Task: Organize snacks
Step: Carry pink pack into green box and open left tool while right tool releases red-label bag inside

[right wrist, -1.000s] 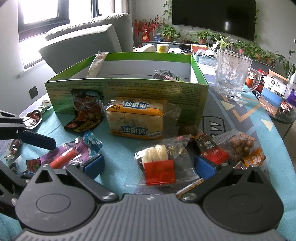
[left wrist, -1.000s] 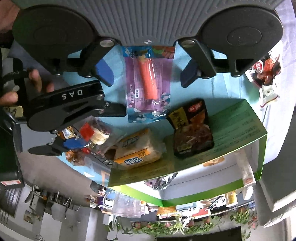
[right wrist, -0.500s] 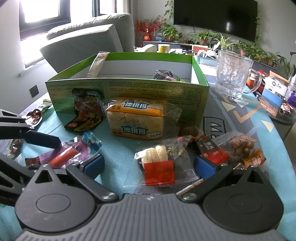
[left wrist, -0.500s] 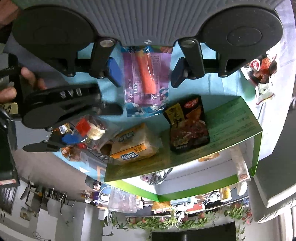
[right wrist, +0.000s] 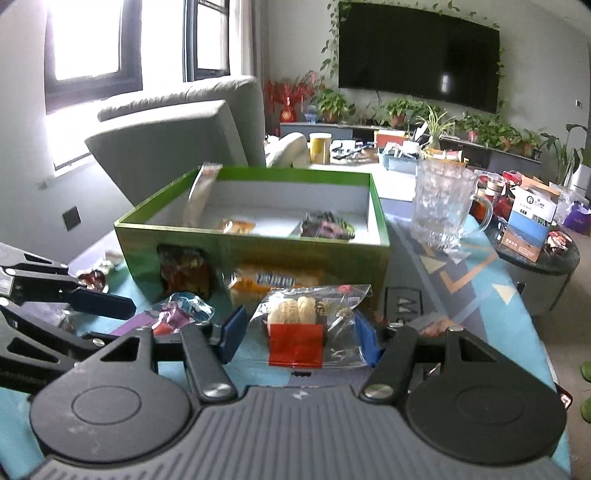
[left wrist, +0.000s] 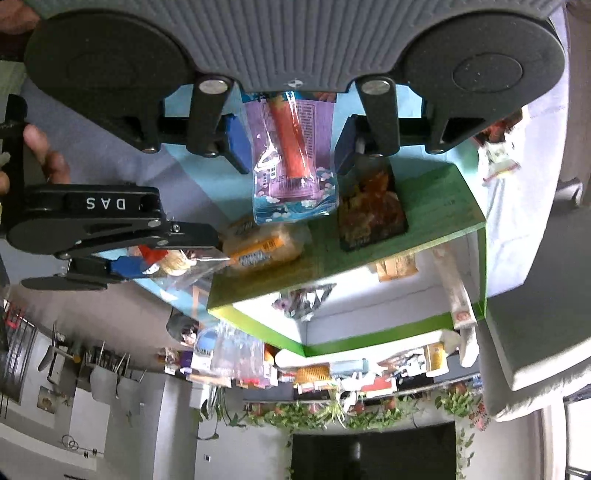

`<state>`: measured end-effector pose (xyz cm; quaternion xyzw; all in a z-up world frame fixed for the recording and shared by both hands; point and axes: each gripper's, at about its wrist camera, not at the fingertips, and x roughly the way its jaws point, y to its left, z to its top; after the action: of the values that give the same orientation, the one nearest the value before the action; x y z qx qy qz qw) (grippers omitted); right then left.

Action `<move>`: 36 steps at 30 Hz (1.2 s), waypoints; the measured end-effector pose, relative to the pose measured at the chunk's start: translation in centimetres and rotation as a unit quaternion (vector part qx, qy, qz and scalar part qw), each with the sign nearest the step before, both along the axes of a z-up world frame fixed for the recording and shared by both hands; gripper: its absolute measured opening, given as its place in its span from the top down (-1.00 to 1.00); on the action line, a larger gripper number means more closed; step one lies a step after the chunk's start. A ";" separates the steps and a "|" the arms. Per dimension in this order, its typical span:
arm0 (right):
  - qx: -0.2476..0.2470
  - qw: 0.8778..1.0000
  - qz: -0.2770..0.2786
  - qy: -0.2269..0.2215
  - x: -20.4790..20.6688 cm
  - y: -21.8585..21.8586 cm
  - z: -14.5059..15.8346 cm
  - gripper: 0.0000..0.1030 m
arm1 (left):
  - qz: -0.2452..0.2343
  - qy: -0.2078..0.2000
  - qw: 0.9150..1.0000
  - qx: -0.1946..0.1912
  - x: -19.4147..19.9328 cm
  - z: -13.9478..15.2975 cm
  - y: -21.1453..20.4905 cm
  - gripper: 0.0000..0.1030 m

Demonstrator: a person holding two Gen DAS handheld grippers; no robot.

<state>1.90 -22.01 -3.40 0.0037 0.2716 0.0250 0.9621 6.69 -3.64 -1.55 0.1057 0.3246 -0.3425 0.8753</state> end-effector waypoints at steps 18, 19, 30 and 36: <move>0.037 0.996 -0.018 -0.081 4.3 -1.2 4.9 -0.30 | 0.027 -0.137 0.990 -0.033 3.9 7.3 -1.0 0.08; 0.040 0.996 -0.019 -0.083 4.9 -1.2 5.1 -0.30 | 0.032 -0.140 0.989 -0.035 4.4 7.4 -1.0 0.07; 0.048 0.995 -0.032 -0.082 8.1 -1.9 4.8 -0.30 | 0.066 -0.125 0.989 -0.040 10.0 6.5 -2.0 0.07; 0.048 0.997 -0.030 -0.055 9.6 -1.6 3.6 -0.31 | 0.071 -0.095 0.993 -0.027 12.3 4.6 -2.9 0.04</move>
<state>11.54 -23.57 0.23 0.0567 0.2162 0.0089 0.9747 19.00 -6.51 3.03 0.0912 0.2372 -0.2762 0.9269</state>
